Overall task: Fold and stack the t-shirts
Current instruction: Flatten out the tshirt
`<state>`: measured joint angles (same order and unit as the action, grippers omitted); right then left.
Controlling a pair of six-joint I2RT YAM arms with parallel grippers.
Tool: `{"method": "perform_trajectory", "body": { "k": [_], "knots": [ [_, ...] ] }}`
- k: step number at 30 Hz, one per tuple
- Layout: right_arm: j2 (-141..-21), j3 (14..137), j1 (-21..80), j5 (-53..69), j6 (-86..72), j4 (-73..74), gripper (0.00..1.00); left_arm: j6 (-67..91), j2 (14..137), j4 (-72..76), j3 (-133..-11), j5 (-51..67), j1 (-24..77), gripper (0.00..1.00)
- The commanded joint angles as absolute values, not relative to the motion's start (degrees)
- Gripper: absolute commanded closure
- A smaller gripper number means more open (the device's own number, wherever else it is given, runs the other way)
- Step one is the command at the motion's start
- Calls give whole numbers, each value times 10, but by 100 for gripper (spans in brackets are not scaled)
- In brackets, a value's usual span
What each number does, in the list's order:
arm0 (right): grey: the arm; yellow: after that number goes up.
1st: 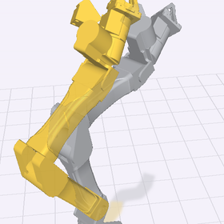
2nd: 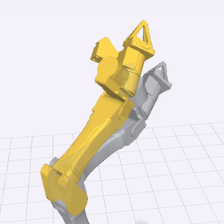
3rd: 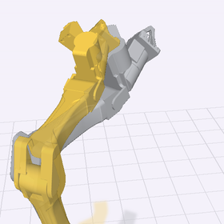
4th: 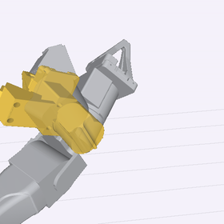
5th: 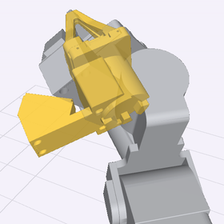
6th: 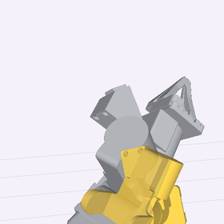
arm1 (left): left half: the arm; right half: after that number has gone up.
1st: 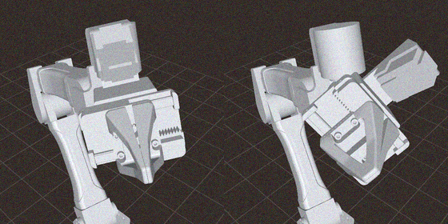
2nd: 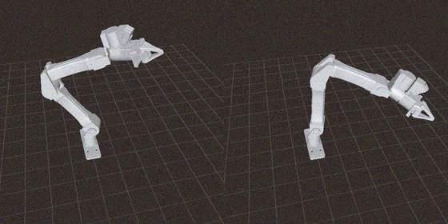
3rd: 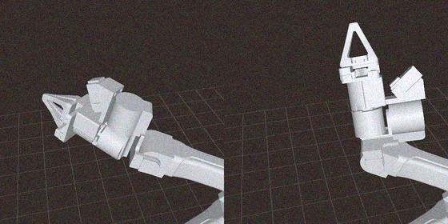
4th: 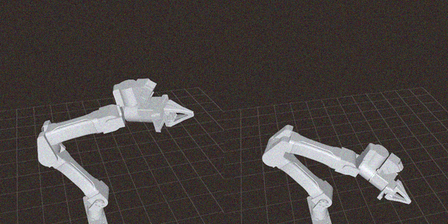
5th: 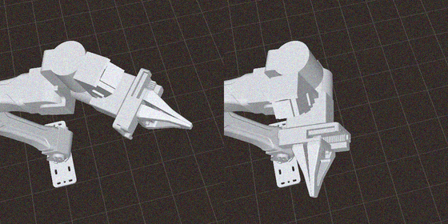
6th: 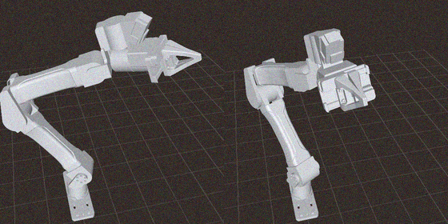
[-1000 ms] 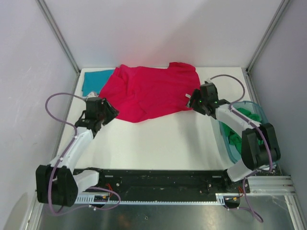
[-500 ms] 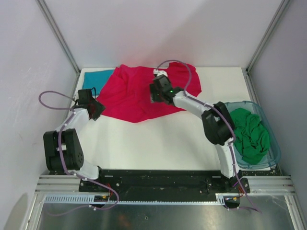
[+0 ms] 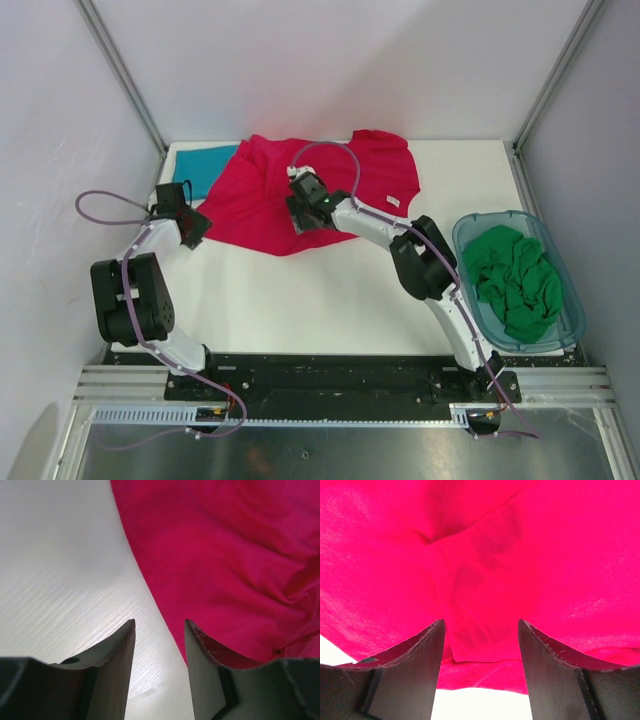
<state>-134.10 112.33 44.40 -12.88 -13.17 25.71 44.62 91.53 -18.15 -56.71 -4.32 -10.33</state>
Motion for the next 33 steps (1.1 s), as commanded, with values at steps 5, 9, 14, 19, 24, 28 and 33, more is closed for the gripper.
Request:
{"method": "perform_trajectory", "body": {
  "k": [5, 9, 14, 19, 24, 28, 33],
  "knots": [
    [-1350, 1135, 455, -138, -120, 274, 34, 447, 914, -169, -589, -44, -113, 53],
    [-1347, 1135, 466, -152, -111, 276, 33, 445, 910, -169, -586, -46, -113, 53],
    [-1350, 1131, 472, -169, -116, 287, 33, 445, 903, -170, -579, -51, -115, 53],
    [-1336, 1104, 462, -188, -136, 285, 48, 442, 896, -170, -576, -54, -117, 53],
    [-1291, 1056, 447, -210, -176, 284, 80, 446, 890, -170, -566, -55, -118, 53],
    [-1236, 999, 431, -222, -222, 288, 95, 448, 888, -169, -553, -51, -117, 53],
    [-1161, 906, 407, -211, -274, 287, 100, 447, 878, -170, -532, -47, -111, 54]
  ]
}}
